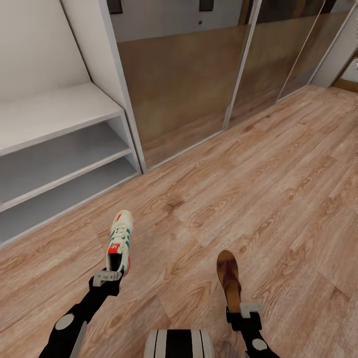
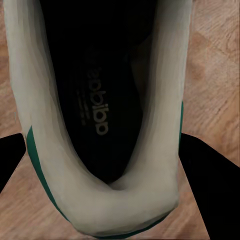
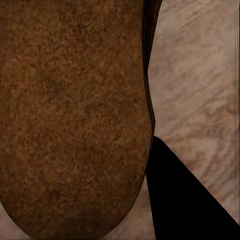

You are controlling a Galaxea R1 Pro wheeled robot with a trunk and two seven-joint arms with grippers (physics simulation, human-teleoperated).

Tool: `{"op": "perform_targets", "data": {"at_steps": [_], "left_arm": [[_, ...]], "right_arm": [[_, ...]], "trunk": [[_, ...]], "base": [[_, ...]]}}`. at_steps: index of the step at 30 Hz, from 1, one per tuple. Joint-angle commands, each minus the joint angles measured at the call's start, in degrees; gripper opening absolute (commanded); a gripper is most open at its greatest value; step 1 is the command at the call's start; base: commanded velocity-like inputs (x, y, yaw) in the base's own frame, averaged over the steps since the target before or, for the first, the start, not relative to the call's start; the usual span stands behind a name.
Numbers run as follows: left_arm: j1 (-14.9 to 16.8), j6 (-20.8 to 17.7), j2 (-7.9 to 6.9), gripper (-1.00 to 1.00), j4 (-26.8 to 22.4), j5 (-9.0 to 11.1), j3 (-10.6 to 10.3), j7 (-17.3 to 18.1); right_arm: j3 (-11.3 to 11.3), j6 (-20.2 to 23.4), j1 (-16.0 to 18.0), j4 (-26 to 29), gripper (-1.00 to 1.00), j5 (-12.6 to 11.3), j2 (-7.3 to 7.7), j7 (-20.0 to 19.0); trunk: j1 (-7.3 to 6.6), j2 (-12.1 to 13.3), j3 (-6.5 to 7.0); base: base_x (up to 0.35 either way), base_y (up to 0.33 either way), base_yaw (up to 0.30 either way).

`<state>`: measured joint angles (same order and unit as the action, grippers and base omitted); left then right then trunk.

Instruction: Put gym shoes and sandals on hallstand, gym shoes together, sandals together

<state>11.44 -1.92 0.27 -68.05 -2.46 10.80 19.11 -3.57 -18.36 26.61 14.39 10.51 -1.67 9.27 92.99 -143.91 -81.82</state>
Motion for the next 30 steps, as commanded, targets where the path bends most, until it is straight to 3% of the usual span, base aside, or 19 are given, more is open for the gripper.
{"op": "perform_targets", "data": {"at_steps": [1,4,10,13,16,23,30], "left_arm": [[-0.2,-0.2,0.03,-1.0,0.0,-0.3,0.8,0.4],[-1.3,0.1,0.0,-1.0,0.3,-0.4,3.1,0.6],[-2.3,3.3,-0.19,-1.0,4.1,-0.7,5.0,0.3],[-2.5,7.2,-0.74,-1.0,8.4,-0.8,6.2,0.2],[-2.6,14.2,-2.55,-1.0,19.5,-0.7,8.4,-1.1],[-2.6,19.2,-2.97,-1.0,26.6,-0.8,9.1,-4.3],[-3.4,21.3,-3.13,-1.0,29.0,-0.8,9.1,-5.9]], "right_arm": [[-0.4,-0.3,0.0,-0.1,-1.0,0.4,-0.03,0.0],[-0.4,-1.7,0.0,-0.1,-1.0,0.4,0.16,0.0],[-0.4,-4.4,0.0,-0.2,-1.0,0.4,0.52,0.0],[-0.3,-5.0,-0.2,-0.2,-1.0,0.5,0.59,0.0],[-0.3,-8.9,-1.6,-0.5,-1.0,0.5,0.7,0.0],[-0.4,-11.0,-2.9,-1.1,-1.0,0.4,1.45,0.0],[-0.5,-12.5,-3.4,-3.9,-1.0,0.3,1.71,0.0]], "trunk": [[-0.03,0.0,0.28],[-0.11,0.0,1.21],[-0.26,0.1,3.08],[-0.34,0.2,4.01],[-0.42,0.2,4.94],[-0.6,0.3,7.12],[-0.78,0.4,9.3]], "base": [[0.0,0.0,0.0],[0.0,0.0,0.0],[0.0,0.0,0.0],[0.0,0.0,0.0],[0.0,0.0,0.0],[0.0,0.0,0.0],[0.0,0.0,0.0]]}}
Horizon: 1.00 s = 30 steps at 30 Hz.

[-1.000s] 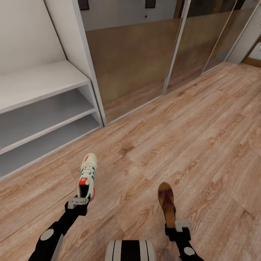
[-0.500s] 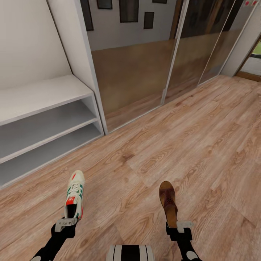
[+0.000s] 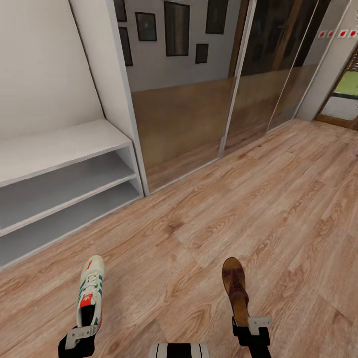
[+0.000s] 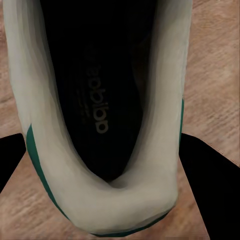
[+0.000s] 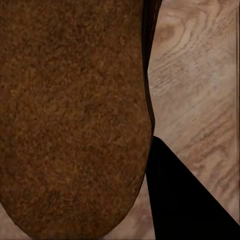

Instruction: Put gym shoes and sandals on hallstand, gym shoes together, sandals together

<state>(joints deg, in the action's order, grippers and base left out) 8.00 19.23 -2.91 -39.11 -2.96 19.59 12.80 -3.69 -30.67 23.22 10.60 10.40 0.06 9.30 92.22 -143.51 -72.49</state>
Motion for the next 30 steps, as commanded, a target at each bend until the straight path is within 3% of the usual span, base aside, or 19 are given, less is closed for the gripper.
{"op": "perform_targets", "data": {"at_steps": [1,6,21,30], "left_arm": [[0.0,0.3,0.04,-1.0,0.1,-0.3,0.3,0.4],[-0.3,0.4,0.02,-1.0,0.4,-1.3,0.2,0.2],[-0.3,0.5,0.07,-1.0,0.5,-2.5,0.1,0.2],[-0.3,0.5,0.09,-1.0,1.8,-2.5,-0.2,0.2]], "right_arm": [[-0.3,-0.4,0.0,-0.2,-1.0,0.4,0.08,0.0],[-0.4,-1.2,0.0,-0.5,-1.0,0.3,1.29,0.0],[-0.4,-1.2,0.0,-0.5,-1.0,0.3,1.26,0.0],[-0.4,-1.2,0.0,-0.5,-1.0,0.2,0.85,0.0]], "trunk": [[-0.03,0.0,0.28],[-0.16,0.1,1.84],[-0.55,0.3,6.27],[-2.53,3.9,7.93]], "base": [[0.0,0.0,0.0],[0.0,0.0,0.0],[0.0,0.0,0.0],[0.0,0.0,0.0]]}}
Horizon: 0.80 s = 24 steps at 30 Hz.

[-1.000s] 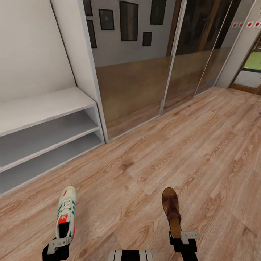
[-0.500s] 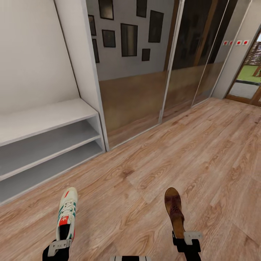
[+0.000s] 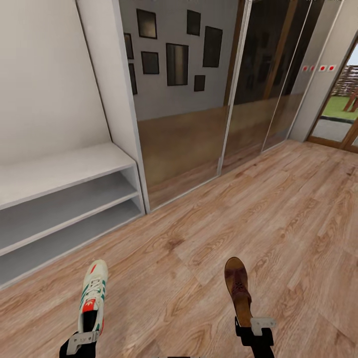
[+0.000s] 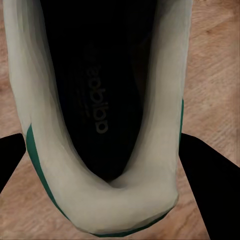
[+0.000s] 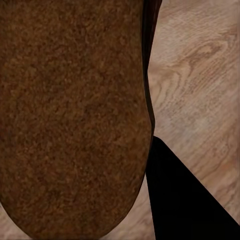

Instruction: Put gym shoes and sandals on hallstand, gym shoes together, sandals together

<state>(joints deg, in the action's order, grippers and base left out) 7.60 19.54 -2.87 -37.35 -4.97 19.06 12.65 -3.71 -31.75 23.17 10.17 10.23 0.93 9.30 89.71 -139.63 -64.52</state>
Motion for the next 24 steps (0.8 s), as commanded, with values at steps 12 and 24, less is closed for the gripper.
{"op": "perform_targets", "data": {"at_steps": [12,24], "left_arm": [[0.0,0.2,-0.3,-1.0,0.3,-1.5,0.3,-0.5],[0.0,0.4,-0.22,-1.0,0.3,-1.7,0.1,-0.5]], "right_arm": [[-0.5,-0.2,0.0,-0.1,-1.0,0.5,0.47,0.0],[-0.7,-0.2,0.0,-0.4,-1.0,0.5,0.47,0.0]], "trunk": [[-2.65,4.8,2.9],[-2.87,5.2,4.15]], "base": [[0.0,0.0,0.0],[0.0,0.0,0.0]]}}
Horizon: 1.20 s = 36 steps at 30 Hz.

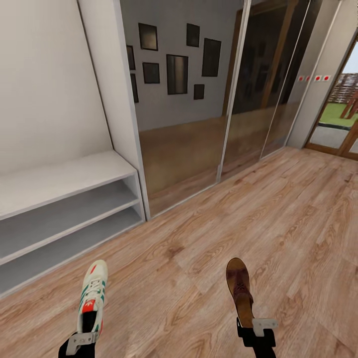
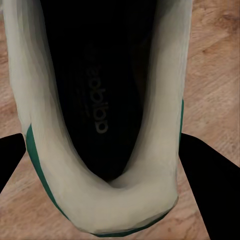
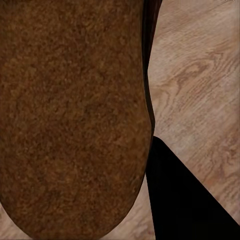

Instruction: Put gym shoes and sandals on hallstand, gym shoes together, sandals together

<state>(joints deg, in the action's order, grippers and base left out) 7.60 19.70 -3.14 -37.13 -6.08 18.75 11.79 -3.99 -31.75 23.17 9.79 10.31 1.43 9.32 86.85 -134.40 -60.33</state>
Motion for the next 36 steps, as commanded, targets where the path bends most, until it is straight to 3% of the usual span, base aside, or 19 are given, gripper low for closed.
{"op": "perform_targets", "data": {"at_steps": [1,12,14,15,18,21,36], "left_arm": [[0.0,0.2,0.08,-1.0,0.0,-0.6,0.4,0.3],[0.0,0.2,0.25,-1.0,1.0,-0.6,0.9,0.0],[0.0,0.1,0.33,-1.0,1.0,-0.6,0.8,-1.5],[0.0,0.1,0.32,-1.0,1.2,-0.4,0.3,-7.0],[0.0,0.6,0.64,-1.0,4.2,-0.5,0.2,-8.8],[0.1,5.0,0.72,-1.0,6.9,-0.6,0.2,-9.3],[0.1,6.5,0.79,-1.0,7.7,-0.5,0.3,-9.7]], "right_arm": [[-0.4,-0.2,0.0,-0.1,-1.0,0.4,-0.02,0.0],[-0.4,-0.2,0.0,-0.1,-1.0,0.4,-0.02,0.0],[-0.4,-0.2,0.0,-0.1,-1.0,0.4,-0.02,0.0],[-0.4,-0.2,0.0,-0.1,-1.0,0.4,-0.02,0.0],[-0.4,-0.3,0.0,-0.1,-1.0,0.4,-0.02,0.0],[-0.4,-0.3,0.0,-0.1,-1.0,0.4,-0.13,0.0],[-0.5,-0.3,0.0,-0.4,-1.0,0.4,-0.06,0.0]], "trunk": [[-0.01,0.0,0.05],[-0.01,0.0,1.04],[-0.01,0.0,1.22],[-0.01,0.0,1.31],[-0.01,0.0,1.56],[-0.01,0.0,1.66],[-0.01,0.0,2.16]], "base": [[0.0,0.0,0.0],[0.0,0.0,0.0],[0.0,0.0,0.0],[0.0,0.0,0.0],[0.0,0.0,0.0],[0.0,0.0,0.037],[0.0,0.0,0.233]]}}
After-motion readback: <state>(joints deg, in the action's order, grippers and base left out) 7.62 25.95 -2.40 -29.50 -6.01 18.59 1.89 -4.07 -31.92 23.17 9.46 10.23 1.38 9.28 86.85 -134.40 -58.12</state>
